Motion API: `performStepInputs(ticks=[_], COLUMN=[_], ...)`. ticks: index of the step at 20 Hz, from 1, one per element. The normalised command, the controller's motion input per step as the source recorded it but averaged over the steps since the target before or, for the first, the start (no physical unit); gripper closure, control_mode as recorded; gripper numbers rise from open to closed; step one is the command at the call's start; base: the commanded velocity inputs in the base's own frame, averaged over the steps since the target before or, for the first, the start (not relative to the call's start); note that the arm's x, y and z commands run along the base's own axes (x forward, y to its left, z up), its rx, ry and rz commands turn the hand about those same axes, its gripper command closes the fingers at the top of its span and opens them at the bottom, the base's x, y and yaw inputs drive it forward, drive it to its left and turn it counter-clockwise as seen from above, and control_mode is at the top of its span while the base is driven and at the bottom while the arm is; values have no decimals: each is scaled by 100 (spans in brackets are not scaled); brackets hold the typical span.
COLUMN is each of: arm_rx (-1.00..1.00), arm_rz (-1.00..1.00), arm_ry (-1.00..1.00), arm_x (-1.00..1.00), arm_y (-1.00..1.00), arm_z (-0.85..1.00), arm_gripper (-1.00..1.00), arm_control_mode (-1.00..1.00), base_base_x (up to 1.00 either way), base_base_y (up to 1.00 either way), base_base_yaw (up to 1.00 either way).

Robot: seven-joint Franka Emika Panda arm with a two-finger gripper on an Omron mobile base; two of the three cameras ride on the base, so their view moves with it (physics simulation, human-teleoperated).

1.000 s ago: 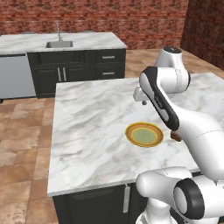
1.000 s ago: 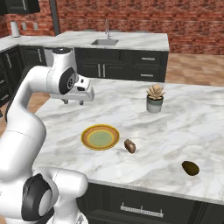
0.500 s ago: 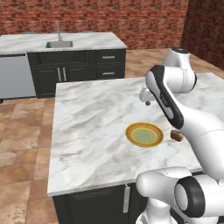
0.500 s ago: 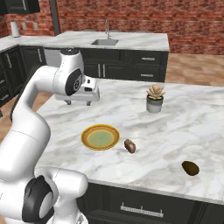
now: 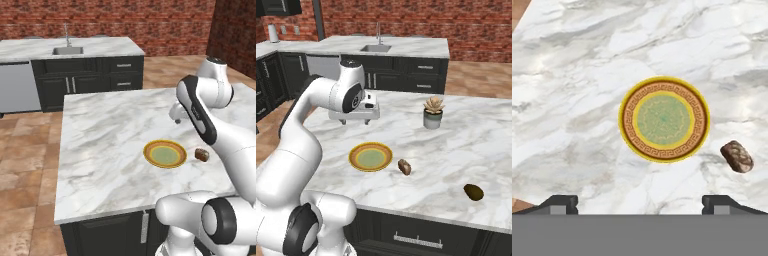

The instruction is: Pick the avocado and bread from the counter and place them on the plate. Then pick the jam from the cabinet and place it next to the plate. Lastly close the cabinet door.

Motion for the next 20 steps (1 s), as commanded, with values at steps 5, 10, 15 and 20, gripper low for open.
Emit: performStepInputs(ticks=[5, 10, 15, 20], arm_rx=[0, 0, 0, 0], arm_rz=[7, 5, 6, 5], arm_ry=[4, 5, 5, 5], arm_x=[0, 0, 1, 0], arm_y=[-38, -34, -35, -33], arm_z=[-22, -21, -22, -21], arm_gripper=[-100, -100, -100, -100], arm_control_mode=[-100, -100, -100, -100], base_base_x=[0, 0, 0, 0], base_base_y=[0, 0, 0, 0], base_base_yaw=[0, 0, 0, 0])
